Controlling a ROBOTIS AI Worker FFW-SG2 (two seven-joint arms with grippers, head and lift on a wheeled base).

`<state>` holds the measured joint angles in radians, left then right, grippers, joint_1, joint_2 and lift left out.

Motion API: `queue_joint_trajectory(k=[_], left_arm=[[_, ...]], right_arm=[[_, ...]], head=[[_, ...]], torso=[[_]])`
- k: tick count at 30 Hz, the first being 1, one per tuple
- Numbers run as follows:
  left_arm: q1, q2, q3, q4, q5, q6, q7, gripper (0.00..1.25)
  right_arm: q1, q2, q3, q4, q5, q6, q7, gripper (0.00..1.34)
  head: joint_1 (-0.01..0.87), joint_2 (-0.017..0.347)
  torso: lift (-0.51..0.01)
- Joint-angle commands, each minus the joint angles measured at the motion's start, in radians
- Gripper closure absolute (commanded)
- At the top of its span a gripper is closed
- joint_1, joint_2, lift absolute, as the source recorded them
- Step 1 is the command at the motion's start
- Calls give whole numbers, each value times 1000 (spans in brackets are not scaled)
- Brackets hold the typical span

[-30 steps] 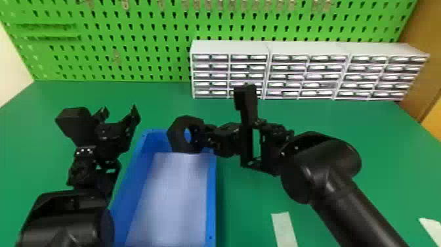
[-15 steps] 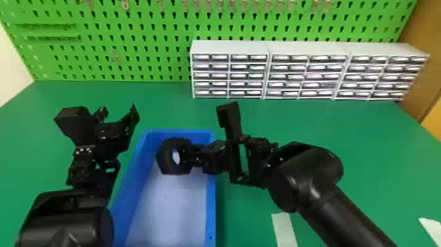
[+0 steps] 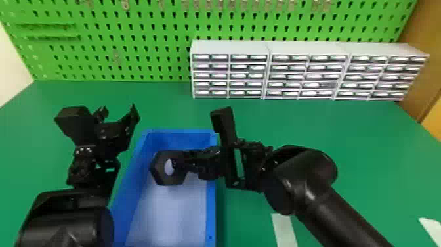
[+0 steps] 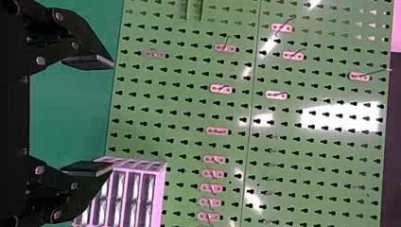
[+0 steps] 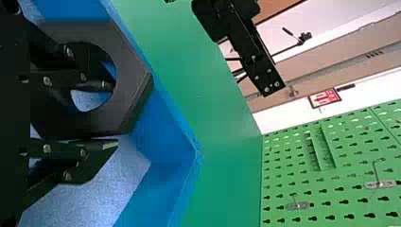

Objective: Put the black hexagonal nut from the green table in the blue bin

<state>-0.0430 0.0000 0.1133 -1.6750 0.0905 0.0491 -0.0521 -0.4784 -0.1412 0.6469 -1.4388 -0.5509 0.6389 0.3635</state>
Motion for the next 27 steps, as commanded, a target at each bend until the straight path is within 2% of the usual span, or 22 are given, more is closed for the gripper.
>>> queue_joint_trajectory(k=[1,9,17,21,27], left_arm=[[0,-3,0,0,2,0,0,489],[0,-3,0,0,2,0,1,487],[2,-3,-1,0,2,0,0,487],[2,-3,0,0,2,0,0,489],[5,-3,0,0,3,0,0,489]], right_arm=[[0,0,-4,0,-1,4,0,561],[6,3,-29,0,0,2,0,423],[9,3,-65,0,23,4,0,406],[17,9,-118,-6,48,-4,0,404],[38,20,-231,-48,132,-18,0,395]], head=[[686,51],[686,51],[686,51],[686,51],[686,51]], torso=[[-97],[-97],[-97],[-97],[-97]])
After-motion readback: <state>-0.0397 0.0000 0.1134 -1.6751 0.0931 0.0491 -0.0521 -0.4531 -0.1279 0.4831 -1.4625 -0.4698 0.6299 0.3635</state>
